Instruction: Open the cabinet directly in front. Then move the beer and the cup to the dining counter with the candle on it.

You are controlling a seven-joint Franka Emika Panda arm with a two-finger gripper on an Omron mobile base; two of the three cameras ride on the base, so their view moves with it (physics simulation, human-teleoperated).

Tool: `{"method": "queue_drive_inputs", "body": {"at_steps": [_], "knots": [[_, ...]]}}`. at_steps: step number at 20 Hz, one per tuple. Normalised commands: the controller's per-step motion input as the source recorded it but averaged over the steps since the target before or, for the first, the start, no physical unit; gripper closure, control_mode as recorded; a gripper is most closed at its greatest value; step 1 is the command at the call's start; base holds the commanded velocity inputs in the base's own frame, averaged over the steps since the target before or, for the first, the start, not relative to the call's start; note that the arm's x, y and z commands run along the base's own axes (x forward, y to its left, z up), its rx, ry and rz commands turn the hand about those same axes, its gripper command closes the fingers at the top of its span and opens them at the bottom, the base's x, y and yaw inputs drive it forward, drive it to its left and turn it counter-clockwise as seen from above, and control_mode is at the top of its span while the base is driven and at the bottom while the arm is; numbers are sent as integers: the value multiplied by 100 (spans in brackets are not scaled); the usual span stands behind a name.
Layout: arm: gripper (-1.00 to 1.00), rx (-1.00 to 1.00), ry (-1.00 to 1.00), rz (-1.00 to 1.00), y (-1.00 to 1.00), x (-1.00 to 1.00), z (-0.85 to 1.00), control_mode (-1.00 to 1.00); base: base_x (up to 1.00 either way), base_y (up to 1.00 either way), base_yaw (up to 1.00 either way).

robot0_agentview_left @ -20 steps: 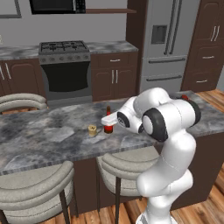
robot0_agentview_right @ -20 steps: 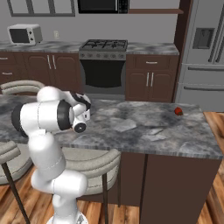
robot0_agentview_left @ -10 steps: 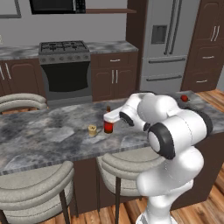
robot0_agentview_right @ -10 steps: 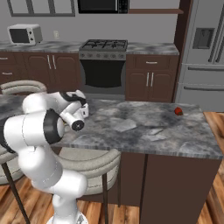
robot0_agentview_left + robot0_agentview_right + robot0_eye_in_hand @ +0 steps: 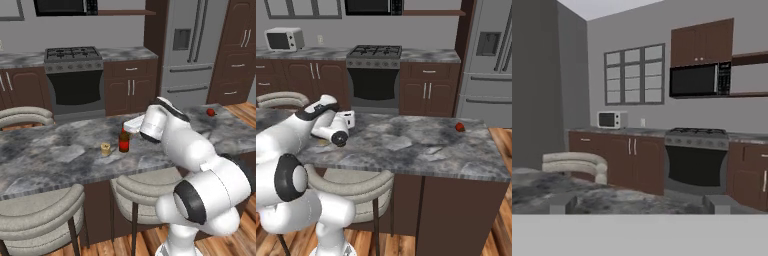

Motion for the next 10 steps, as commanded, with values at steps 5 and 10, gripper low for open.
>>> {"method": "queue_drive_inputs", "body": {"at_steps": [5, 10], "knots": [[-100, 0, 3, 0, -38, -59, 60, -100, 0, 0, 0], [-100, 0, 7, 0, -31, -71, 59, -100, 0, 0, 0]]}}
